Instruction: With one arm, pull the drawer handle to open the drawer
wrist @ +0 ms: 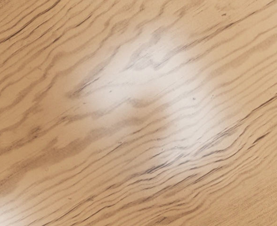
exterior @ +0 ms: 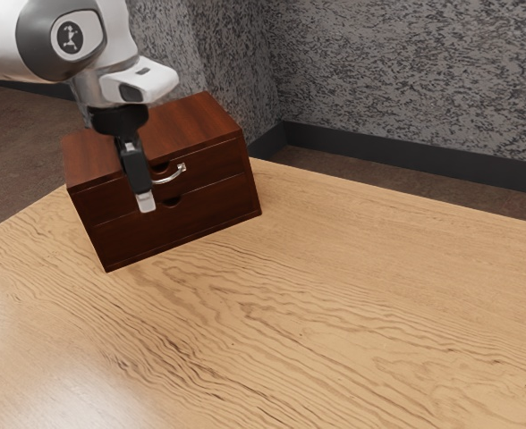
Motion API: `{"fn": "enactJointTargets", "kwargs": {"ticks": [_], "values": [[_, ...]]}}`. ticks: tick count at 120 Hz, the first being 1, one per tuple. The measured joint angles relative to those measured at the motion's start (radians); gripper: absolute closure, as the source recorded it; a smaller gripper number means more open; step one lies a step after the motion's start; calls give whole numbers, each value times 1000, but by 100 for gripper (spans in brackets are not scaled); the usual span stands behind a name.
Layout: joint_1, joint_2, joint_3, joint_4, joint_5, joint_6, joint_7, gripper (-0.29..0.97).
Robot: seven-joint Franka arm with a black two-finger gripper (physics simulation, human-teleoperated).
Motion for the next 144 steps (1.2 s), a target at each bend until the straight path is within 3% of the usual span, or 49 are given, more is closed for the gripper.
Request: {"fn": "enactJointTargets", "kwargs": {"ticks": [36,51,80,96,120,144], "values": [[16,11,10,15,5,43,110,0],[82,139,10,151,9,74,161,0],[151,256,14,173,23,217,256,3],[151,301,11,173,61,314,280,12],[155,325,13,173,74,411,307,42],[177,358,12,173,42,464,326,54]]}}
